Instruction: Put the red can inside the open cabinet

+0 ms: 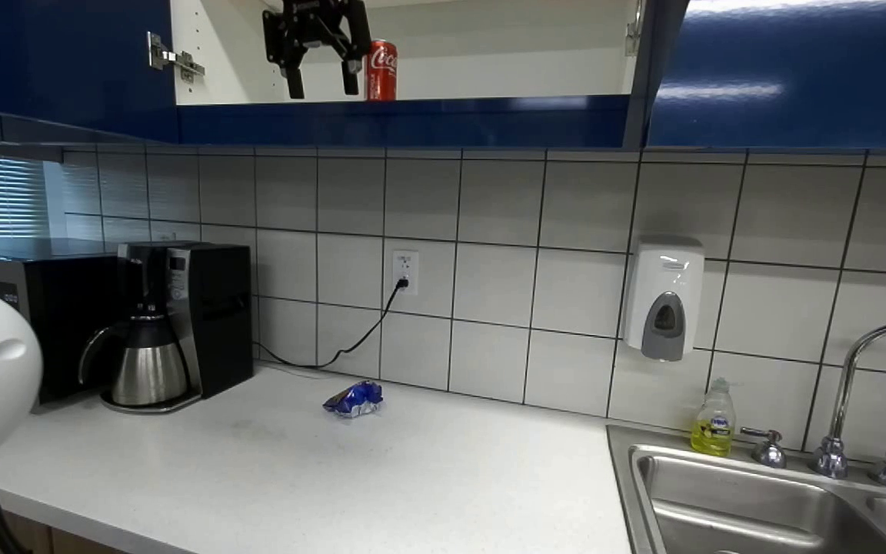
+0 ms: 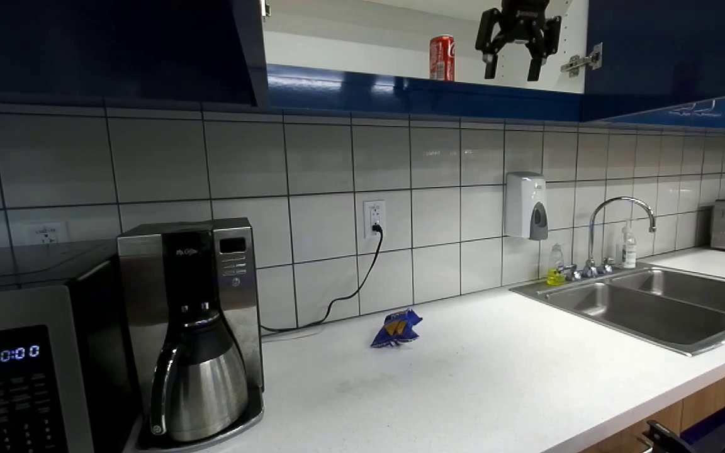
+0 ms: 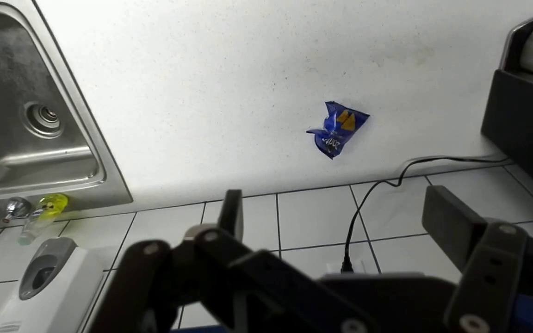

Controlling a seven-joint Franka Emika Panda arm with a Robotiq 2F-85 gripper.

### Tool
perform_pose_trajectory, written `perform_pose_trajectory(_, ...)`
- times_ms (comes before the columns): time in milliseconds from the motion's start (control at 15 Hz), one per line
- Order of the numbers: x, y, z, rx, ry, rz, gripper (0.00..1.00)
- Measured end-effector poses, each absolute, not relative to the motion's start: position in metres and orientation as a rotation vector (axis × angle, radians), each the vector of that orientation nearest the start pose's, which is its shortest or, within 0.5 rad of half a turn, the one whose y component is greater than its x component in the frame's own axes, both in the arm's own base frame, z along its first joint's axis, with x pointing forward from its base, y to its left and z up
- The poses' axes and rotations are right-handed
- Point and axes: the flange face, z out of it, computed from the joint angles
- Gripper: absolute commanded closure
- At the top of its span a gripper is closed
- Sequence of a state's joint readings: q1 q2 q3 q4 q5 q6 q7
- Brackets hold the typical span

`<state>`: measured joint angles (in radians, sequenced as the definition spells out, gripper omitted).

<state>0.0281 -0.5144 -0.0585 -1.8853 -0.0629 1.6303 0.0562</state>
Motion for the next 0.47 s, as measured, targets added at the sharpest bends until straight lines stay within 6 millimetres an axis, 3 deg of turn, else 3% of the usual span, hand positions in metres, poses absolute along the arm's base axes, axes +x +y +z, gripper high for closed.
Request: perform_pose_trajectory(467, 0.3859, -0.0263, 0.7173, -3.143, 0.124, -0.41, 0.0)
